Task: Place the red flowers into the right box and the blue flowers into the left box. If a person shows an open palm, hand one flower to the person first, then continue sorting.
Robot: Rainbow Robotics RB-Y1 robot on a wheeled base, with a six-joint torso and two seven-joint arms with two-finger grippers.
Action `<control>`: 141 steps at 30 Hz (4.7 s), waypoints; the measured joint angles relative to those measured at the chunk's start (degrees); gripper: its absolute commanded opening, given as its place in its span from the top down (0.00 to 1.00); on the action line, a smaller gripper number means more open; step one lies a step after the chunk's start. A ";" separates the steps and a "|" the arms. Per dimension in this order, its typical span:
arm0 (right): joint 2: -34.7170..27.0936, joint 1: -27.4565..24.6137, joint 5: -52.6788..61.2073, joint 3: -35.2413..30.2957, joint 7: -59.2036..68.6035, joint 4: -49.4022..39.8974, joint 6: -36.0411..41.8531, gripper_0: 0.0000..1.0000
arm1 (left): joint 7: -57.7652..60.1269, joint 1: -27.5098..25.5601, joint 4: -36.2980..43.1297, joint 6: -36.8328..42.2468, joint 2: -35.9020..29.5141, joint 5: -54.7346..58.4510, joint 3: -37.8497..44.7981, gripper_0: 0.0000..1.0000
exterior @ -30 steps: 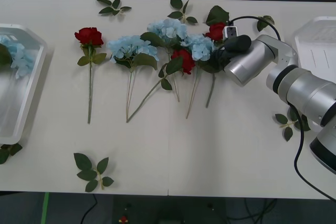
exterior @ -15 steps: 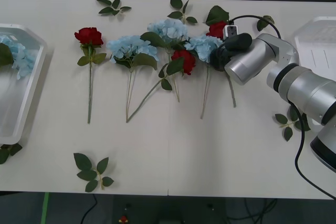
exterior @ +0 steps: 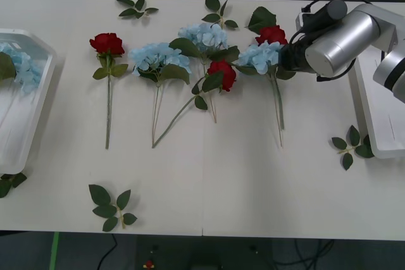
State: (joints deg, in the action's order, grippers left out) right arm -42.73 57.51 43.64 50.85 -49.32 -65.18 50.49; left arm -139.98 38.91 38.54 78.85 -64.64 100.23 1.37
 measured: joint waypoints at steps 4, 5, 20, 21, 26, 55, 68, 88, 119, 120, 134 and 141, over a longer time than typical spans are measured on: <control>-4.14 0.00 3.80 0.02 -0.10 -5.09 2.43 1.00 | 7.41 0.00 4.91 2.78 -0.08 -0.10 0.64 0.01; -4.80 0.00 4.59 0.03 -0.10 -5.90 2.85 1.00 | 10.86 0.00 6.14 3.02 -0.09 -0.23 0.64 0.00; -4.52 0.00 7.01 0.05 1.25 -7.83 4.29 1.00 | 48.13 -0.01 28.80 0.06 -0.09 -14.75 -6.78 0.01; -3.97 0.00 7.01 0.05 2.59 -7.85 4.30 1.00 | 52.56 -0.01 30.09 -1.08 -0.09 -15.23 -8.37 0.01; 0.48 0.00 3.08 0.05 14.83 -7.91 4.35 0.86 | 65.74 -0.01 35.91 -7.37 -0.08 -18.69 -16.39 0.01; 7.13 0.53 -8.65 -10.48 6.14 3.20 5.35 0.00 | 89.97 20.89 25.42 -15.56 18.53 -47.82 -55.93 0.01; 16.77 1.71 -14.61 -10.48 -0.57 22.48 -5.32 0.00 | 89.97 21.22 10.69 -20.67 30.44 -58.68 -56.01 0.01; 23.79 2.54 -22.16 -9.47 -0.52 35.18 -18.31 1.00 | 89.97 23.02 -0.64 -33.70 35.90 -62.34 -56.02 0.01; 14.59 3.04 -12.30 -7.92 -0.47 19.75 -3.99 1.00 | 89.99 22.69 -1.36 -23.41 34.34 -53.80 -49.93 0.00; 13.42 3.04 -11.33 -7.92 -0.47 18.15 -2.87 1.00 | 89.99 22.37 -1.36 -24.23 34.32 -52.94 -49.93 0.01; -0.94 3.04 0.38 -7.59 -0.47 0.94 7.88 1.00 | 90.03 21.00 -1.37 -29.98 33.13 -49.68 -49.68 1.00; -7.12 2.17 4.25 -7.41 -0.47 -8.15 9.93 1.00 | 90.05 20.87 -1.25 -30.62 33.09 -51.66 -49.68 1.00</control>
State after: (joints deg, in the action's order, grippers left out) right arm -49.85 59.68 47.90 43.44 -49.79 -73.33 60.43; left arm -49.93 59.78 37.29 48.23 -31.55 48.57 -48.31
